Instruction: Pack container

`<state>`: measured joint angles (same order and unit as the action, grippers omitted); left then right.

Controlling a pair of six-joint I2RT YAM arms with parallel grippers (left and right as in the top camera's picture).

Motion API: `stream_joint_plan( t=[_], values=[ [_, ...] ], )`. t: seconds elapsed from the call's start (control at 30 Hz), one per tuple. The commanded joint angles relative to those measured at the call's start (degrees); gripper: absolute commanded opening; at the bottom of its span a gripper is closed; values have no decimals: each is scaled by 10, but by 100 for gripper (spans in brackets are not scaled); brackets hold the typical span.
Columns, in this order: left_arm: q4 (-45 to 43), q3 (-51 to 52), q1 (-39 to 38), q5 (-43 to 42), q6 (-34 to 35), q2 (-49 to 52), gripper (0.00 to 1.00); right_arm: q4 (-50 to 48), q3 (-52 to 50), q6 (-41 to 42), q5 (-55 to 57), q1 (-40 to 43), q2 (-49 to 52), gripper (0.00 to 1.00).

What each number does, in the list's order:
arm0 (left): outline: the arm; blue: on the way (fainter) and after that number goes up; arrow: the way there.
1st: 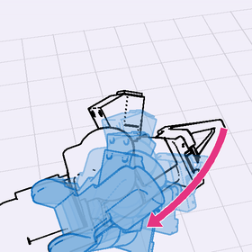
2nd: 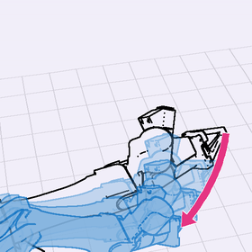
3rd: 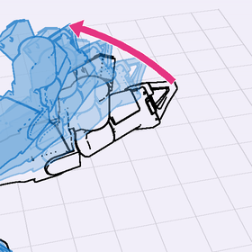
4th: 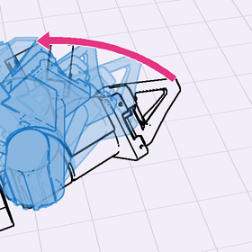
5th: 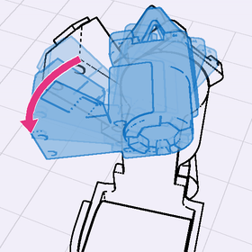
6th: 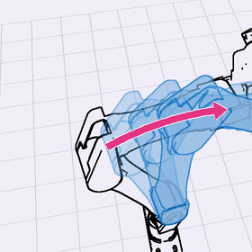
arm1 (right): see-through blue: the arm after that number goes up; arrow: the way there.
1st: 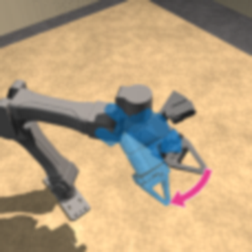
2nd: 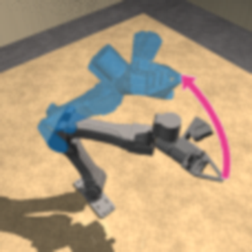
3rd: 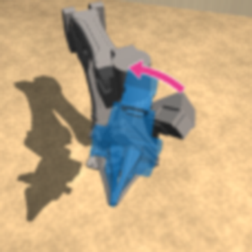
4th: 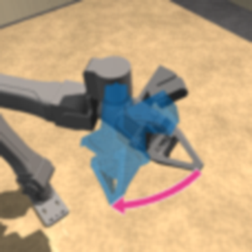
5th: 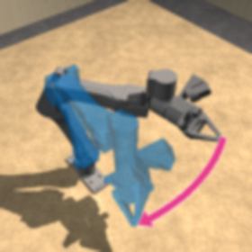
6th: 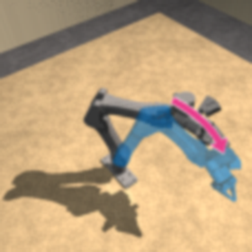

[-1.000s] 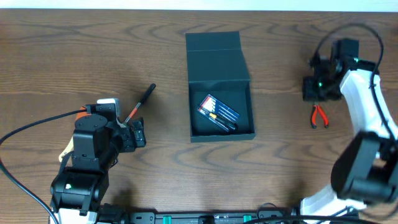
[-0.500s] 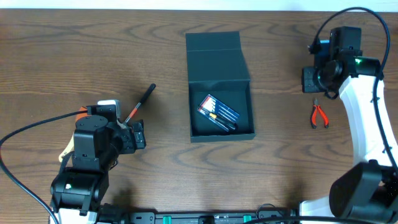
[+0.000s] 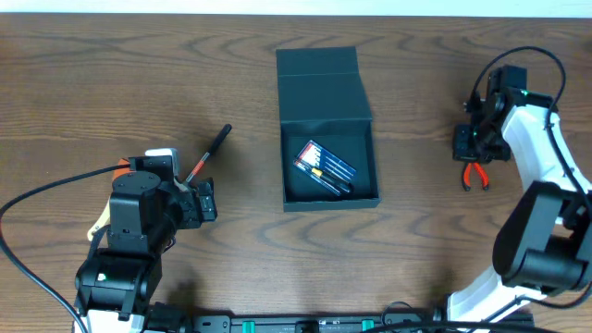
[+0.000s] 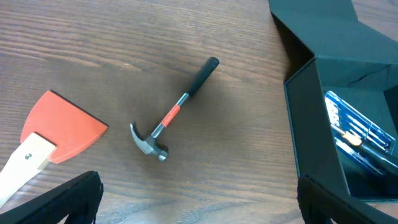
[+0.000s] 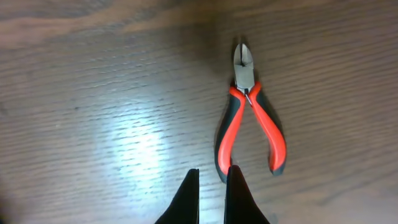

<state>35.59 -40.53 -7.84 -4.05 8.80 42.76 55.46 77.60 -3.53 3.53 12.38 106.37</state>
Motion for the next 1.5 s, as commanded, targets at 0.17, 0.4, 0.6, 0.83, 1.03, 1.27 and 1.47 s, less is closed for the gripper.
stream_joint_plan(
  t=[0.17,0.4,0.6,0.83,1.03,1.27,1.47],
  values=[
    [0,-13,0,7,-1,1,98,-12,-2,7,5,10,32,19],
    [0,-13,0,7,-1,1,99,-13,-2,5,5,31,34,42],
    [-1,-13,0,5,-1,1,98,-14,-8,2,5,50,34,59],
    [0,-13,0,5,-1,1,98,-12,-8,-20,-15,56,34,64],
    [0,-13,0,5,-1,1,98,-23,-20,-42,-23,56,34,62],
    [0,-13,0,5,-1,1,98,-49,-52,-53,-23,56,34,62],
    [0,-13,0,5,-1,1,99,-92,-100,-53,-23,57,34,68]
  ],
)
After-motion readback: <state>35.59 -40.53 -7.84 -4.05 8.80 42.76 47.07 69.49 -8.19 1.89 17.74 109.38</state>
